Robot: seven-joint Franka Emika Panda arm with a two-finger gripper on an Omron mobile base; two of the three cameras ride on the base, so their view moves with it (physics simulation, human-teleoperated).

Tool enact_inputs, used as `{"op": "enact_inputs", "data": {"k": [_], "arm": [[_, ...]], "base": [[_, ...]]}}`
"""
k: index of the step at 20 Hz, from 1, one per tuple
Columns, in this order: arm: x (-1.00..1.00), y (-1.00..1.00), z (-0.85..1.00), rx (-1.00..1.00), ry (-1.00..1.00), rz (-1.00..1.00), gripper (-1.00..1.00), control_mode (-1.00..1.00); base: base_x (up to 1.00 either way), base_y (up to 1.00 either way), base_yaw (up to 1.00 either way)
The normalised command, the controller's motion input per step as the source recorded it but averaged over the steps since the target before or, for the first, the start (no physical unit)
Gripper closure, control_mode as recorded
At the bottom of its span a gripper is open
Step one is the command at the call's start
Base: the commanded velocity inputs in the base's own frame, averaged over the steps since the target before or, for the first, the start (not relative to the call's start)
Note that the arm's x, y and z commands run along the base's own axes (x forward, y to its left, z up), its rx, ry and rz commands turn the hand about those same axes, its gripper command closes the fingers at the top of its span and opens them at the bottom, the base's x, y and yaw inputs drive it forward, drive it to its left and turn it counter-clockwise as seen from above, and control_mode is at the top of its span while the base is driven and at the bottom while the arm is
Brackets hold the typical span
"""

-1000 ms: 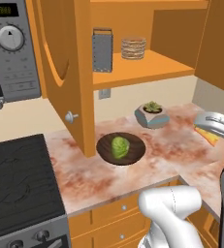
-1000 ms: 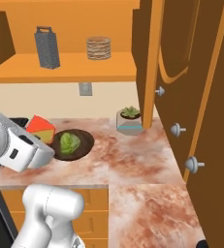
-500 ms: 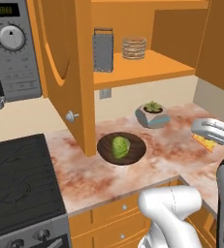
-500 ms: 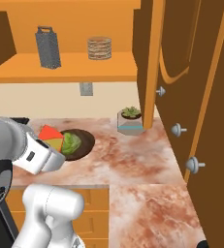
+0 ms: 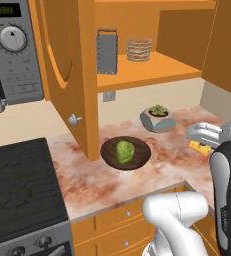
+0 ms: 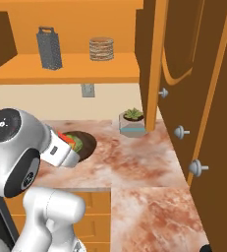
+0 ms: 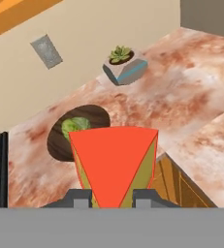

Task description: Pick the cheese from the fridge and the cheese grater from the cabinet and place them next to the salad bowl.

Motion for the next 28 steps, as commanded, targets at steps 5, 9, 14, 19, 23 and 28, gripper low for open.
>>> {"op": "enact_inputs", "data": {"k": [5, 9, 14, 19, 23, 28], "arm": [[0.39, -0.06, -0.38, 0.0, 0.06, 0.02, 1.0, -1.0], [0.33, -0.01, -0.46, 0.0, 0.0, 0.02, 1.0, -1.0], [0.23, 0.0, -0.46, -0.02, 0.0, 0.03, 1.0, -1.0], [0.18, 0.0, -0.37, -0.04, 0.0, 0.04, 1.0, -1.0], [0.15, 0.0, -0.35, -0.06, -0.02, 0.07, 1.0, -1.0], [0.11, 0.0, -0.28, -0.07, -0.05, 0.09, 1.0, -1.0]], "base": [[0.0, 0.0, 0.0], [0.0, 0.0, 0.0], [0.0, 0.0, 0.0], [0.0, 0.0, 0.0], [0.0, 0.0, 0.0], [0.0, 0.0, 0.0]]}}
